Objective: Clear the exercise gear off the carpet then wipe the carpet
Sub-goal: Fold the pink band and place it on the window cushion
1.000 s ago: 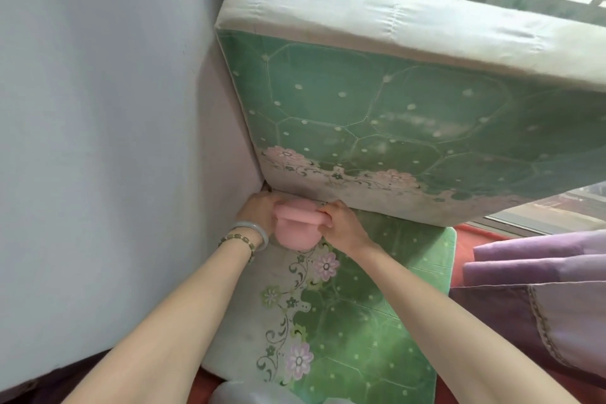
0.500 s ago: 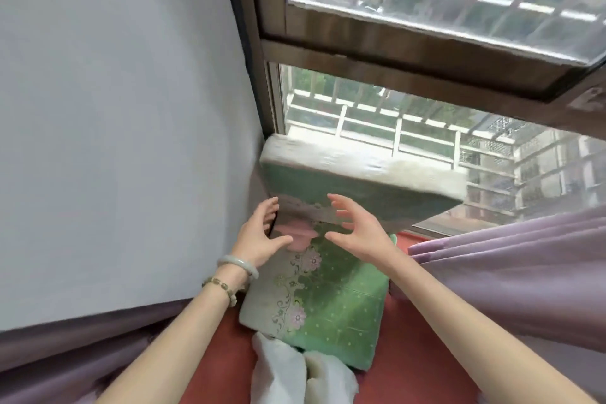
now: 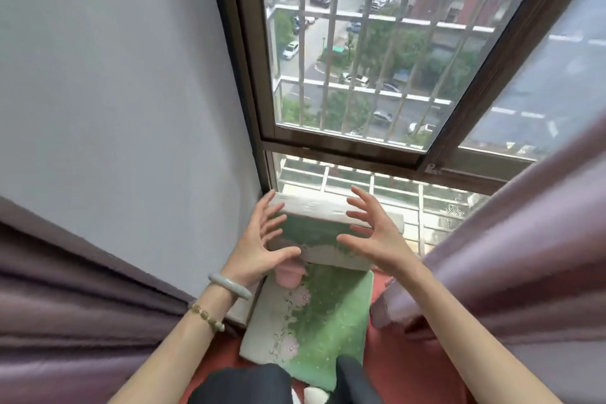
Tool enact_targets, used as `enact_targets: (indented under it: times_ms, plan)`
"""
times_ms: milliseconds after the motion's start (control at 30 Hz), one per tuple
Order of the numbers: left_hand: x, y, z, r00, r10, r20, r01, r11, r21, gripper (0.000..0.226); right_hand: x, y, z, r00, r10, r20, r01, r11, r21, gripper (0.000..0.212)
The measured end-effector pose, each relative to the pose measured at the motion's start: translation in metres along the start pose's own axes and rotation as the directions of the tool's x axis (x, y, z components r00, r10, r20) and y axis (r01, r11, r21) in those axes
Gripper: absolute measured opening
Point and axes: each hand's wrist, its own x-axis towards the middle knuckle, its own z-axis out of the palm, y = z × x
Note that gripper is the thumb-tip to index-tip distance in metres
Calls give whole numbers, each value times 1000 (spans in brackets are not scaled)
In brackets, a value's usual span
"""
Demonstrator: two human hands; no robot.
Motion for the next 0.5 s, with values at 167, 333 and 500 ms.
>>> enact_targets:
  times_ms: [167, 333, 500]
  plan:
    - [-15, 12, 0, 998, 59, 22, -59, 998, 24, 104, -26, -13, -8, 998, -33, -44, 33, 999, -8, 82]
    - [-1, 24, 14, 977, 137, 165, -143, 990, 23, 104, -62, -14, -22, 972, 14, -233, -8, 1000, 29, 82]
    - [22, 44, 49, 873, 257, 415, -287, 958, 10, 105, -113, -13, -40, 882, 118, -456, -68, 990, 125, 80]
